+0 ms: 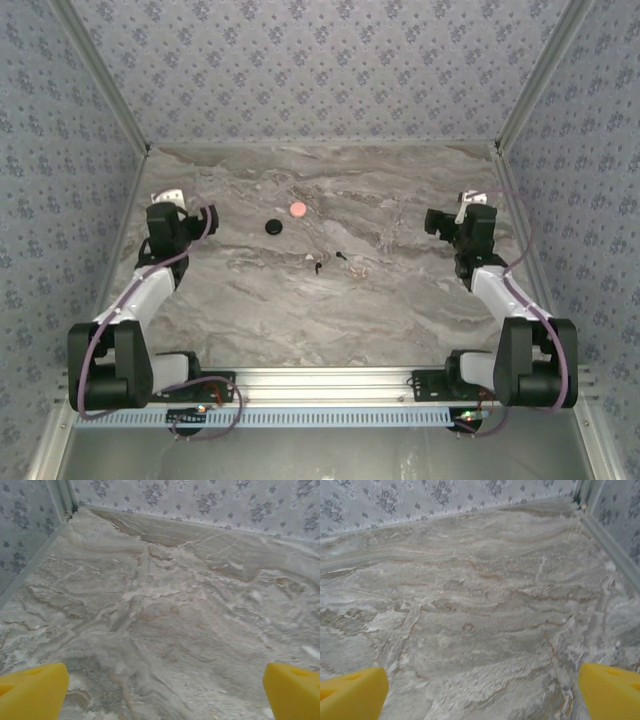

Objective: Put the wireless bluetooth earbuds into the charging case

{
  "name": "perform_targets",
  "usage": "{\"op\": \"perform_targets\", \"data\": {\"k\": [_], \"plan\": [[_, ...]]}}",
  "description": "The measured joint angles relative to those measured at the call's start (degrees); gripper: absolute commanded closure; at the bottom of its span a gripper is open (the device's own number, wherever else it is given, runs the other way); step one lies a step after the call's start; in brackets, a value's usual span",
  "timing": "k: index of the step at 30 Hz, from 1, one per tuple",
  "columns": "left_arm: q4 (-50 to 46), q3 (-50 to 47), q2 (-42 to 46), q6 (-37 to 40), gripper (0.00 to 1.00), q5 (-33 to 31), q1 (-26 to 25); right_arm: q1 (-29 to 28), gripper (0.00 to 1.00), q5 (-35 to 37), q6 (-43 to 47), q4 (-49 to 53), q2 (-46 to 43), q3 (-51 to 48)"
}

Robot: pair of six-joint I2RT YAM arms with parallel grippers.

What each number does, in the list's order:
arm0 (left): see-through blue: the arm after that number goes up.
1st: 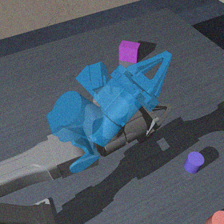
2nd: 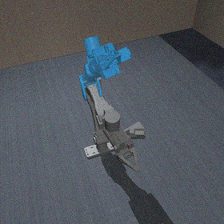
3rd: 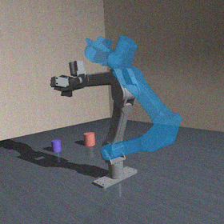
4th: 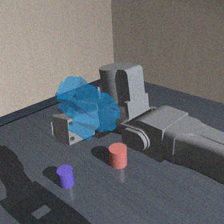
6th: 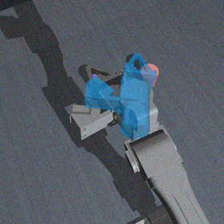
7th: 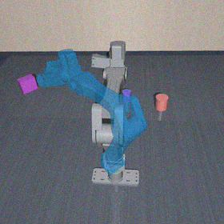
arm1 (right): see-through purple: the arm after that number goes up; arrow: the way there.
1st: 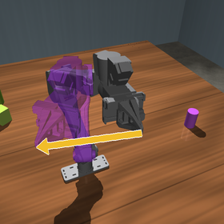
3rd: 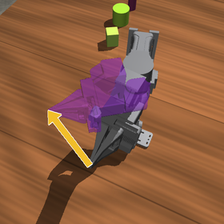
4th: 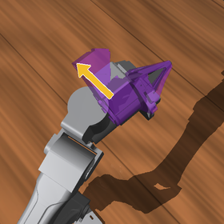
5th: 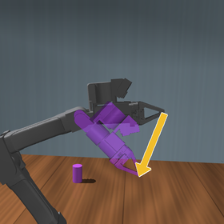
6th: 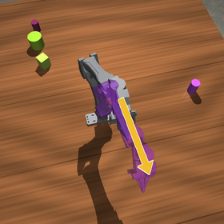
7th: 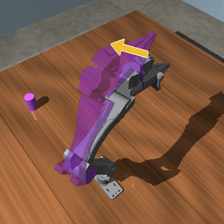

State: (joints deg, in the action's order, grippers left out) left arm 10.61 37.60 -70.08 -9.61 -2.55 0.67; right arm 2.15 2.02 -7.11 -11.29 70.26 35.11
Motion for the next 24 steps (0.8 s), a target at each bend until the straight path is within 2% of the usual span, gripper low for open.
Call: {"op": "perform_targets", "data": {"k": [6, 11, 19, 24], "plan": [[-16.22, 10.47, -3.02, -4.5, 0.01, 3.02, -2.49, -2.29, 0.0, -1.4, -3.21, 14.99, -0.13, 5.62], [-27.8, 21.79, -11.91, -5.05, 0.01, 3.58, -7.96, -3.26, 0.0, -3.41, -6.19, 24.41, 0.31, 9.09], [-38.71, 38.56, -27.26, -3.56, 0.1, 2.47, -17.59, -5.55, 0.0, -5.86, -8.22, 32.54, 0.57, 11.21], [-43.41, 49.35, -37.38, -2.69, 0.11, 1.2, -22.36, -6.49, 0.0, -5.95, -9.51, 35.45, 0.72, 11.34]]}}
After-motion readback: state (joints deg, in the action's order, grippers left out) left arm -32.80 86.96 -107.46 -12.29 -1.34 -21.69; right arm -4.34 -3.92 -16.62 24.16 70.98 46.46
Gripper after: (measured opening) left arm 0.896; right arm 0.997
